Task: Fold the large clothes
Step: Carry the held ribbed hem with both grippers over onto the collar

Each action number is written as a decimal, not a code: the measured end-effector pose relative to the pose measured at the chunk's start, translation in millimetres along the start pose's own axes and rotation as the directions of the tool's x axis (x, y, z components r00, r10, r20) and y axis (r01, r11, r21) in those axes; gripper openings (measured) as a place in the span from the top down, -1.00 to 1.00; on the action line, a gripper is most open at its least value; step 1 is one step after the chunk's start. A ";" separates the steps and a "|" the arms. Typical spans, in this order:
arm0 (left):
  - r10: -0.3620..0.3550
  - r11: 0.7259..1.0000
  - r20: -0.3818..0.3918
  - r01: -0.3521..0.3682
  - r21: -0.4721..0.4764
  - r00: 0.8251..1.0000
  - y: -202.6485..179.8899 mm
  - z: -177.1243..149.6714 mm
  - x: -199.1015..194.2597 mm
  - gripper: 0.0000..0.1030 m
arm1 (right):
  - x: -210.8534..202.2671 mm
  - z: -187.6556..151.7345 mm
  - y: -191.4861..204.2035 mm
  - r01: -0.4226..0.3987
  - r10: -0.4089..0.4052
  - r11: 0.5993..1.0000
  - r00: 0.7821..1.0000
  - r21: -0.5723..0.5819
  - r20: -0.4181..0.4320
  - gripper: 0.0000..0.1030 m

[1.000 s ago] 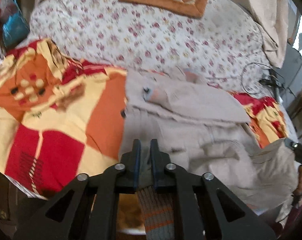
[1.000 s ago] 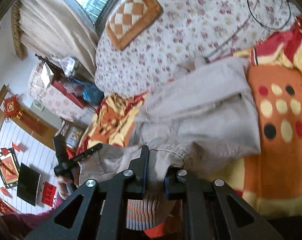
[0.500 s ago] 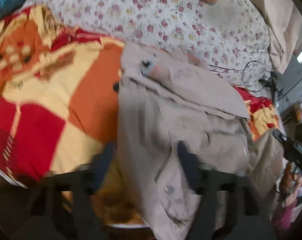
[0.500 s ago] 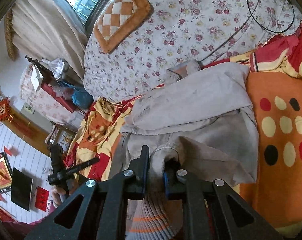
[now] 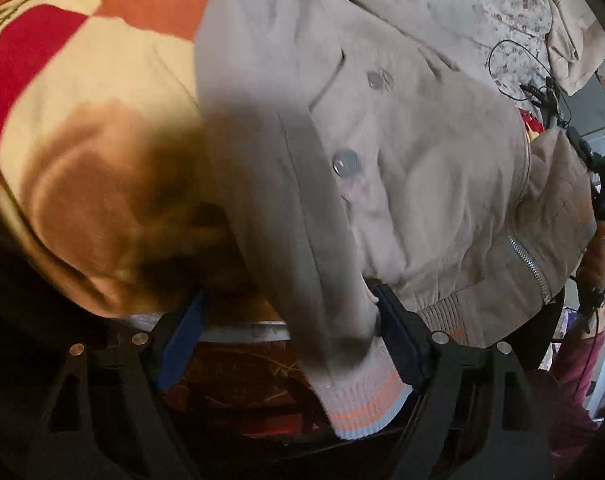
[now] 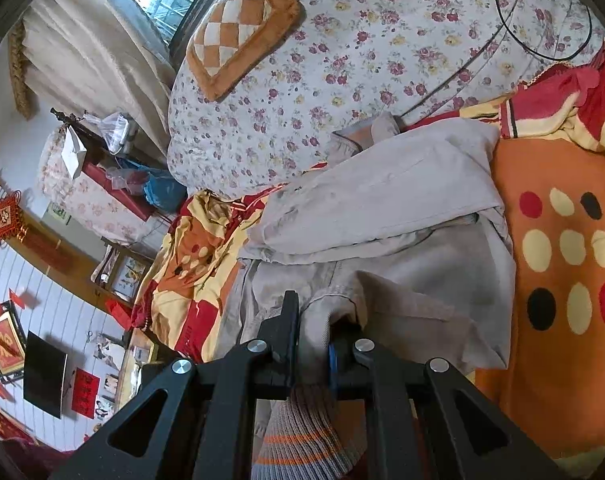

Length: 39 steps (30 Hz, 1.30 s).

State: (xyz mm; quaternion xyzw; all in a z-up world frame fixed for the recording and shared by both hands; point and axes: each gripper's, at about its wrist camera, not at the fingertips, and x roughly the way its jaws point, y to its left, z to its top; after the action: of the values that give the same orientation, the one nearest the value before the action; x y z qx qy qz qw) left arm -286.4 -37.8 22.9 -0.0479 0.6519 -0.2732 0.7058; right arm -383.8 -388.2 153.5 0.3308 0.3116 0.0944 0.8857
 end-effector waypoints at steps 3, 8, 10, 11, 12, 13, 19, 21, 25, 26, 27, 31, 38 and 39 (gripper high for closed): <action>-0.029 1.000 -0.001 0.029 0.004 1.000 -3.4 -0.5 3.8 -0.33 | -1.3 -1.5 2.3 0.002 -0.002 1.000 1.000 -0.005 0.004 0.79; -0.068 0.990 0.038 0.063 0.129 0.997 -26.5 7.3 -22.4 0.83 | -6.6 -4.9 0.3 0.000 0.000 1.000 1.000 -0.004 0.010 0.79; -0.103 0.985 0.105 0.087 0.147 0.989 -32.9 19.0 -46.2 0.85 | -8.8 -3.6 -1.0 0.004 -0.004 1.000 1.000 0.003 0.017 0.79; -0.117 0.984 0.142 0.096 0.147 0.983 -34.6 27.2 -57.9 0.85 | -10.5 -1.4 -2.1 0.003 -0.003 1.000 1.000 0.011 0.027 0.79; -0.126 0.984 0.186 0.099 0.146 0.974 -35.9 37.2 -71.6 0.85 | -11.5 0.8 -3.1 0.000 -0.001 1.000 0.999 0.021 0.036 0.79; -0.123 0.985 0.237 0.089 0.149 0.964 -37.7 49.8 -85.2 0.86 | -12.7 5.0 -5.3 -0.005 0.003 0.999 0.999 0.035 0.051 0.79; -0.087 0.992 0.466 0.035 0.119 0.881 -30.7 127.5 -130.9 0.86 | -10.9 37.1 -15.4 0.000 -0.010 0.997 0.992 0.081 0.127 0.79; -0.070 0.995 0.509 0.022 0.101 0.858 -33.9 155.6 -129.9 0.86 | -7.5 53.1 -19.0 0.006 -0.020 0.996 0.988 0.094 0.152 0.80; -0.016 0.999 0.518 -0.010 0.049 0.855 -28.5 216.6 -103.9 0.86 | 4.3 86.9 -28.9 0.043 -0.065 0.992 0.979 0.121 0.191 0.80; 0.001 0.999 0.514 -0.022 0.035 0.858 -29.6 229.2 -95.7 0.86 | 10.9 97.9 -33.8 0.053 -0.078 0.990 0.978 0.134 0.192 0.80; 0.013 1.000 0.504 -0.025 0.017 0.863 -27.9 241.9 -87.6 0.86 | 16.5 105.2 -37.6 0.064 -0.090 0.988 0.978 0.139 0.190 0.80; 0.055 0.999 0.489 -0.049 -0.023 0.871 -23.0 279.6 -62.7 0.86 | 49.3 133.7 -57.5 0.140 -0.165 0.978 0.973 0.153 0.163 0.81; 0.119 0.991 0.408 -0.085 -0.101 0.905 -6.8 327.5 -8.2 0.80 | 115.3 167.5 -101.2 0.317 -0.330 0.941 0.938 0.121 0.109 0.74; 0.101 0.992 0.387 -0.064 -0.109 0.917 -2.3 332.1 -4.0 0.77 | 117.6 169.9 -106.8 0.310 -0.325 0.940 0.940 0.141 0.099 0.69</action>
State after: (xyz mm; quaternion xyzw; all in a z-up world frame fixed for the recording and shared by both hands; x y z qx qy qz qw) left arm 27.1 -133.8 75.8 -0.1071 0.5112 -0.1971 0.8297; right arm -190.9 -515.4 126.7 0.3352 0.3121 -0.0897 0.8845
